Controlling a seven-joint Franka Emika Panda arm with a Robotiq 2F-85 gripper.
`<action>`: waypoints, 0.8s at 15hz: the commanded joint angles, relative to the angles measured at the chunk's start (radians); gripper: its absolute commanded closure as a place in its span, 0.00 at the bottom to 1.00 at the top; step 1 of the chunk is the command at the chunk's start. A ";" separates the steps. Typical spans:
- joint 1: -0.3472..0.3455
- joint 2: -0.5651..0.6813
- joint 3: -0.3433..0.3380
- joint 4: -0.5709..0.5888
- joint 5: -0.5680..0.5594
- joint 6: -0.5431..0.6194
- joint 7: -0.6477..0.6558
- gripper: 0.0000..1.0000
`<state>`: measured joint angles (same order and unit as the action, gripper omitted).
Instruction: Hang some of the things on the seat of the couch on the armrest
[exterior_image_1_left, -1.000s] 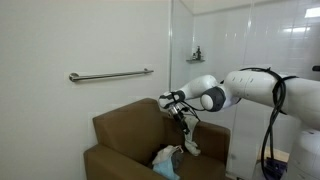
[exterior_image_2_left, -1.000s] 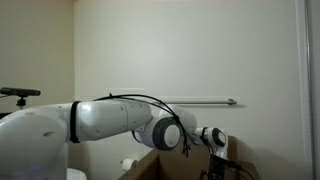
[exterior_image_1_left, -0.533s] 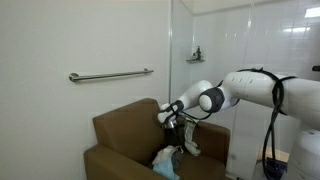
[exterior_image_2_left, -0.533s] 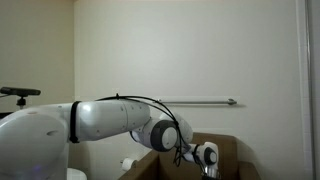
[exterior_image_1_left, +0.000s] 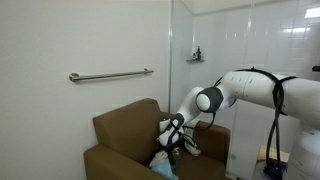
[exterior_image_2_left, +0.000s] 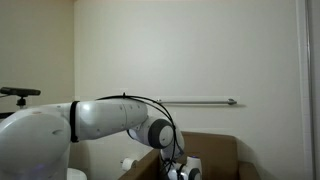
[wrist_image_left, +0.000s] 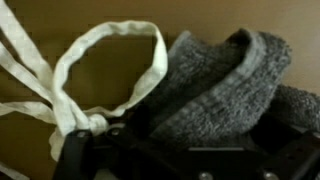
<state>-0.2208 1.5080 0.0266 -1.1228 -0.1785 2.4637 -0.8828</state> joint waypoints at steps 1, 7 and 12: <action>-0.048 -0.069 0.031 -0.248 -0.076 0.269 -0.123 0.00; -0.116 -0.199 0.043 -0.539 -0.229 0.548 -0.247 0.00; -0.081 -0.330 0.002 -0.698 -0.297 0.498 -0.318 0.00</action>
<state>-0.3236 1.2883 0.0571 -1.6737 -0.4475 2.9842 -1.1525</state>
